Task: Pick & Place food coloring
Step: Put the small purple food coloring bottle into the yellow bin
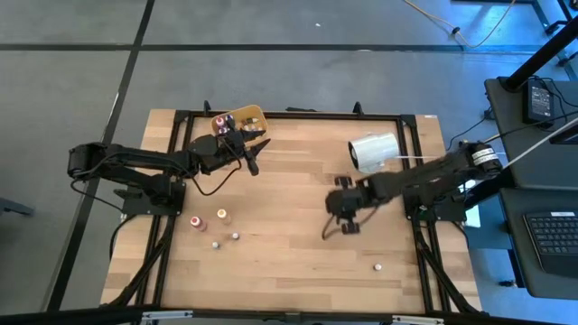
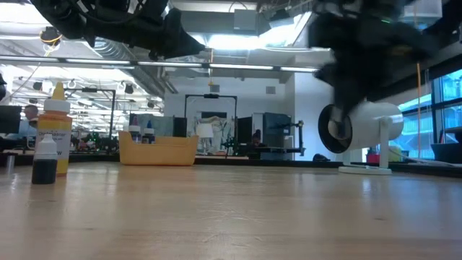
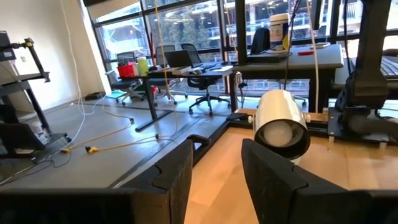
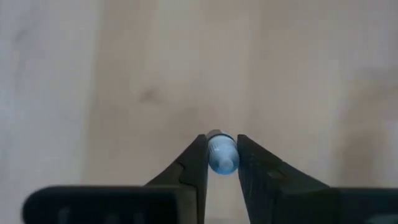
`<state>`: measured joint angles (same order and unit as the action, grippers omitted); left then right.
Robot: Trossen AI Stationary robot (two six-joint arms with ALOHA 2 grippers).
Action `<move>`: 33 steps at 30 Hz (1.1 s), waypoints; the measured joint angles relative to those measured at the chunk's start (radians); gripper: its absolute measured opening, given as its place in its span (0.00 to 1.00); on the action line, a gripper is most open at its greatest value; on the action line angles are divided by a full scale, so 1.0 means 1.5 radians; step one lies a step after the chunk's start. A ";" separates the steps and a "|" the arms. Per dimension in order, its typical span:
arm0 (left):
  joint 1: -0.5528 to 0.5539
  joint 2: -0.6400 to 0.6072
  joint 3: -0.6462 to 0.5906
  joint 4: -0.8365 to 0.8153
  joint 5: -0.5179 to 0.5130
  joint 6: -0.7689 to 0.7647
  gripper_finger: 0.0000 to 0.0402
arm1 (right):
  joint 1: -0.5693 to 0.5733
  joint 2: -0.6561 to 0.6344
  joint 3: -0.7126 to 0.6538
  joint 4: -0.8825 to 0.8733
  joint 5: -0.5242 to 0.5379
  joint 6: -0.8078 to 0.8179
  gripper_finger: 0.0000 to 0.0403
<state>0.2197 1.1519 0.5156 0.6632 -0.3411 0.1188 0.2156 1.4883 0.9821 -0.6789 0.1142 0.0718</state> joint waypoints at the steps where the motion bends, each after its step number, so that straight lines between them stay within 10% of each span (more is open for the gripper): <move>1: 0.000 0.000 0.000 0.000 -0.003 0.000 0.34 | -0.018 0.000 0.020 -0.005 0.015 -0.019 0.18; 17: 0.000 0.000 0.001 -0.072 -0.057 0.000 0.34 | -0.318 0.129 0.301 -0.004 -0.061 -0.269 0.18; 33: 0.000 0.000 0.001 -0.142 -0.092 0.019 0.33 | -0.412 0.385 0.427 0.007 -0.136 -0.318 0.19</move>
<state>0.2199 1.1519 0.5163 0.4507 -0.4797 0.1467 -0.4026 2.0662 1.6226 -0.6682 -0.0895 -0.4046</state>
